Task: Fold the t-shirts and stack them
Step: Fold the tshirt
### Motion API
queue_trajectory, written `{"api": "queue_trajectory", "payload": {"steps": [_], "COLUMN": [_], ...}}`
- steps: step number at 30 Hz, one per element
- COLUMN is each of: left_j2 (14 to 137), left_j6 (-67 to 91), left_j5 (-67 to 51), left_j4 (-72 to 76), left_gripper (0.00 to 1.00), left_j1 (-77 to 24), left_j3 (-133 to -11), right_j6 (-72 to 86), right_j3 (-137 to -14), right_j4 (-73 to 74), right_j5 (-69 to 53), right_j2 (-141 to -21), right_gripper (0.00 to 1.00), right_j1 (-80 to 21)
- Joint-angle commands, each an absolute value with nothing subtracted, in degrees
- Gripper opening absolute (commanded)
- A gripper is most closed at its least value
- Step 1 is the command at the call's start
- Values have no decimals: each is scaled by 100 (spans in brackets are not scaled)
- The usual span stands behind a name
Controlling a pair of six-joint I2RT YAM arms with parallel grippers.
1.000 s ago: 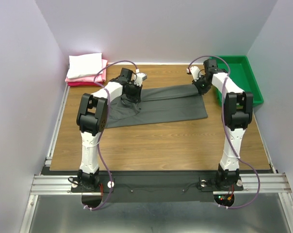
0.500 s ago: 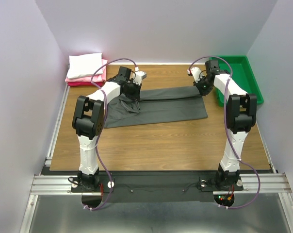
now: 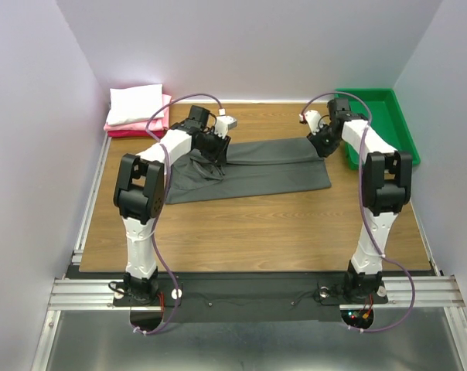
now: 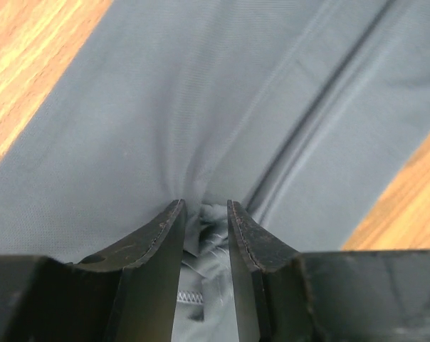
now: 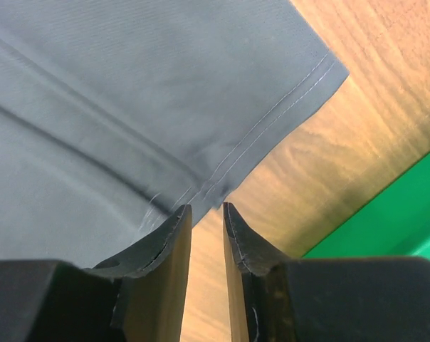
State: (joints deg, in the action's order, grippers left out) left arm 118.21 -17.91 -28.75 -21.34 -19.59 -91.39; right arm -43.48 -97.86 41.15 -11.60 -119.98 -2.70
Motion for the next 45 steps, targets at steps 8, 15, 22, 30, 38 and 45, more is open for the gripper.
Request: {"api": "queue_trajectory", "payload": {"steps": [8, 15, 22, 30, 38, 45], "left_j2": [11162, 11320, 11364, 11478, 11470, 11233], "left_j6": [-2557, -2681, -2865, -2927, -3024, -3041], "left_j5": [-2901, -2655, -2444, -2364, -2373, -2452], "left_j4": [-2663, -2786, -2909, -2953, -3120, -3252], "left_gripper": [42, 45, 44, 39, 17, 18], "left_j1": [-2285, -2373, -2382, -2382, -2382, -2382], "left_j3": [-8807, -8754, -8657, -8675, -8771, -8771], "right_j6": [-4421, -4421, -4430, -4438, -4403, -4351], "right_j3": [-9089, -9105, -9114, -9141, -9167, -9141], "right_j4": [4210, 4228, 4236, 4236, 4236, 4236], "right_j5": [-1406, -1424, -1371, -1248, -1248, -1301], "right_j2": [-11232, -11495, -11663, -11795, -11742, -11593], "right_gripper": [31, 36, 33, 27, 1, 1], "right_j1": [-255, -246, -246, -237, -246, -246]}}
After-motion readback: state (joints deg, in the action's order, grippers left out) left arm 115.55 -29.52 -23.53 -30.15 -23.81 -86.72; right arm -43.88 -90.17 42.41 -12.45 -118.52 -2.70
